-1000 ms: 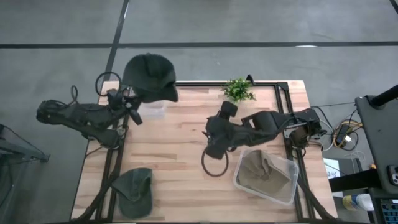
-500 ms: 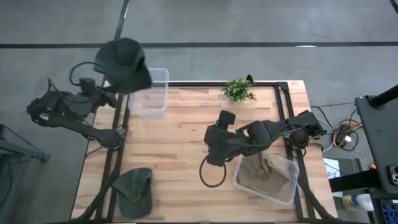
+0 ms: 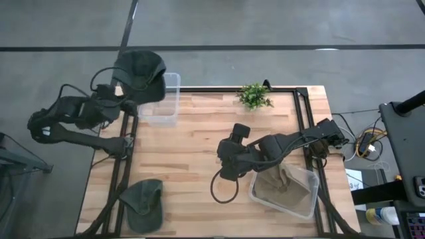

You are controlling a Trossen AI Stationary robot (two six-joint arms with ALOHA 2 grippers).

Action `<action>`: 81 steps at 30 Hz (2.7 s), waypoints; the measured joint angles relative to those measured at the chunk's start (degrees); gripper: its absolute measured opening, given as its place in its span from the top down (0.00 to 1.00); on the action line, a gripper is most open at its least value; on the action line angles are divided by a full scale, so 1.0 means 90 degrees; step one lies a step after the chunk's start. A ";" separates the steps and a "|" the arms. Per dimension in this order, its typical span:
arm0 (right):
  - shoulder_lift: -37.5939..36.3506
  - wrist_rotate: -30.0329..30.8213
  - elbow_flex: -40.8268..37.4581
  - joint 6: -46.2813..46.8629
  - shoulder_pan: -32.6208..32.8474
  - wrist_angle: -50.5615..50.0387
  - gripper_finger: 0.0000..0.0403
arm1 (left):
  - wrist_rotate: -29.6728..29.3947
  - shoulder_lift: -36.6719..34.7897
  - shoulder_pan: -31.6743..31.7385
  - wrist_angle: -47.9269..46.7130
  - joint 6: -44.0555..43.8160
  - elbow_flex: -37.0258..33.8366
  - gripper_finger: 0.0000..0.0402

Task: Pick & Place hat
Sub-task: Put the right black cap into the top transparent bin, then put the black cap into the top transparent bin

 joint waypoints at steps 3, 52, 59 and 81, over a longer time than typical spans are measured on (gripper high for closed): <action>0.0000 -0.0002 -0.0035 0.0049 0.0000 0.0002 0.42 | 0.0100 0.0319 0.0348 -0.0080 0.0095 -0.0002 0.99; -0.0002 0.0003 -0.0562 0.0020 0.0068 0.0517 0.42 | 0.2141 0.3617 0.3120 0.0258 0.1542 -0.0012 0.59; -0.0002 -0.0019 -0.0562 0.0083 0.0068 0.0537 0.42 | 0.2675 0.3376 0.3027 0.0052 0.1853 0.0015 0.52; -0.0002 -0.2759 -0.0641 0.0049 0.0245 0.2038 0.42 | 0.3775 0.1445 -0.0314 0.0769 0.0851 0.0000 0.52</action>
